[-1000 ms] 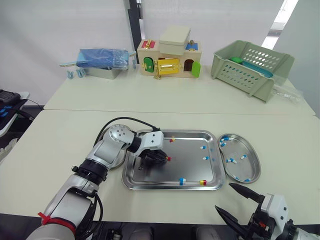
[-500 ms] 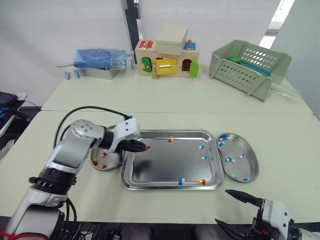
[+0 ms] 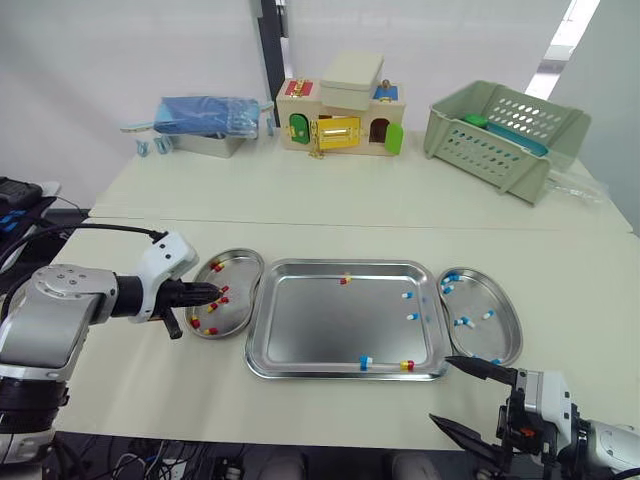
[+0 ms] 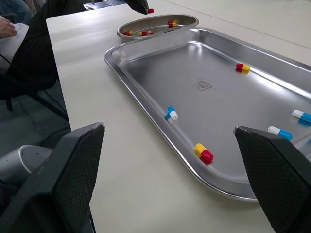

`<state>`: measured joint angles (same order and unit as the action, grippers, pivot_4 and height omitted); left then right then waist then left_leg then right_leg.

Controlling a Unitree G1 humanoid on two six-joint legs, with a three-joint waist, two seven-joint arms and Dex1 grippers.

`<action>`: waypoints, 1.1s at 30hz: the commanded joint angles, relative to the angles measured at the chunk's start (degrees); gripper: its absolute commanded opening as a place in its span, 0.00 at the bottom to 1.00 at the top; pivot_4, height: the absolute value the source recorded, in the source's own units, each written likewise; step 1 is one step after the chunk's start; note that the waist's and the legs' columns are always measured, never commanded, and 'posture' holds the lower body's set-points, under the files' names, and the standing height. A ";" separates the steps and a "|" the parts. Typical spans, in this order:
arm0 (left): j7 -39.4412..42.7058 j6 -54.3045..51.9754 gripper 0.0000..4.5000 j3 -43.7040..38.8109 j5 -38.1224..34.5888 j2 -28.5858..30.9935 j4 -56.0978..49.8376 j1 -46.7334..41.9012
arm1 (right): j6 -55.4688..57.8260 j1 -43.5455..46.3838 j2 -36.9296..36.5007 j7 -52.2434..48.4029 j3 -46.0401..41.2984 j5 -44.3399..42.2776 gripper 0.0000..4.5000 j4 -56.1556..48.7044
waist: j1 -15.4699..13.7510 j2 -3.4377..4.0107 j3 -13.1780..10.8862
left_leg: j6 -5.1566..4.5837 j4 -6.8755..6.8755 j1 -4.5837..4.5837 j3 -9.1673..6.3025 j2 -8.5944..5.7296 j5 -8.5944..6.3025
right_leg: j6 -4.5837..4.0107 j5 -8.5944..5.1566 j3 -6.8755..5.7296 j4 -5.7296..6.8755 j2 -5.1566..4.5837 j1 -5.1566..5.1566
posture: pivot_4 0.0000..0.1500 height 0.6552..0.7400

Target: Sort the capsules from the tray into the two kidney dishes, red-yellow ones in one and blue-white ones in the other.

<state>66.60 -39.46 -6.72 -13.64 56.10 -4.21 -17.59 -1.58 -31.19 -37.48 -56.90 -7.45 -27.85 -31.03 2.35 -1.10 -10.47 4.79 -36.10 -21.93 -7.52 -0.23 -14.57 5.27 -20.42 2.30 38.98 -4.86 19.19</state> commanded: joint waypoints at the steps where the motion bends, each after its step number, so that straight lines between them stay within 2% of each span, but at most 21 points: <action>1: -0.91 -0.08 0.01 -0.99 -1.12 1.25 -1.16 -0.39 | -0.24 -0.14 -0.12 -0.57 0.37 -0.23 1.00 -0.87 | -0.04 0.00 0.00 | 0.00 0.00 0.00 0.00 0.00 0.00 | 0.00 0.00 0.00 0.00 0.00 0.00 | 1.00 1.00; 5: -1.25 0.25 0.01 0.33 -1.02 1.41 0.10 -1.02 | 0.20 0.14 -0.15 -0.26 0.44 -0.22 1.00 -1.15 | 0.00 0.00 0.00 | 0.00 0.00 0.01 0.01 0.00 0.00 | 0.00 0.00 0.01 0.01 0.00 0.00 | 1.00 1.00; 8: -1.05 0.48 0.16 1.39 -0.85 1.47 1.04 -1.64 | 0.81 0.27 -0.07 0.30 0.41 -0.17 1.00 -1.45 | 0.00 0.00 0.00 | 0.00 0.00 0.02 0.01 0.00 0.00 | 0.00 0.00 0.01 0.03 0.00 0.01 | 1.00 1.00; 19: -0.40 1.47 0.95 4.58 -0.16 1.90 4.70 -3.40 | 1.10 -1.48 0.37 1.67 -0.62 -0.49 1.00 -2.69 | -0.02 0.00 0.00 | 0.00 0.00 0.01 0.00 0.00 0.00 | 0.00 0.00 0.00 0.03 0.00 0.02 | 1.00 1.00; 20: -0.29 1.47 1.00 4.75 -0.13 1.99 4.71 -3.39 | 1.05 -1.52 0.41 1.76 -0.63 -0.52 1.00 -2.71 | 0.00 0.00 0.00 | 0.00 0.00 0.00 0.01 0.00 0.00 | 0.00 0.00 0.00 0.03 0.00 0.02 | 1.00 1.00; 33: 0.15 1.73 1.00 4.87 -0.46 2.78 4.91 -2.99 | 1.10 -1.29 0.76 2.30 -0.57 -0.70 1.00 -3.93 | 0.03 0.00 0.00 | 0.00 0.00 0.01 0.01 0.00 0.00 | 0.00 0.00 0.01 0.04 0.00 0.02 | 1.00 1.00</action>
<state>66.83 -38.31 -1.47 -14.07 57.73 0.91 -20.40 0.31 -32.54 -36.86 -54.81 -7.06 -27.86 -32.65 2.38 -1.10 -10.47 4.79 -36.10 -21.91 -7.51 -0.22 -14.57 5.27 -20.42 2.31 39.02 -4.85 19.21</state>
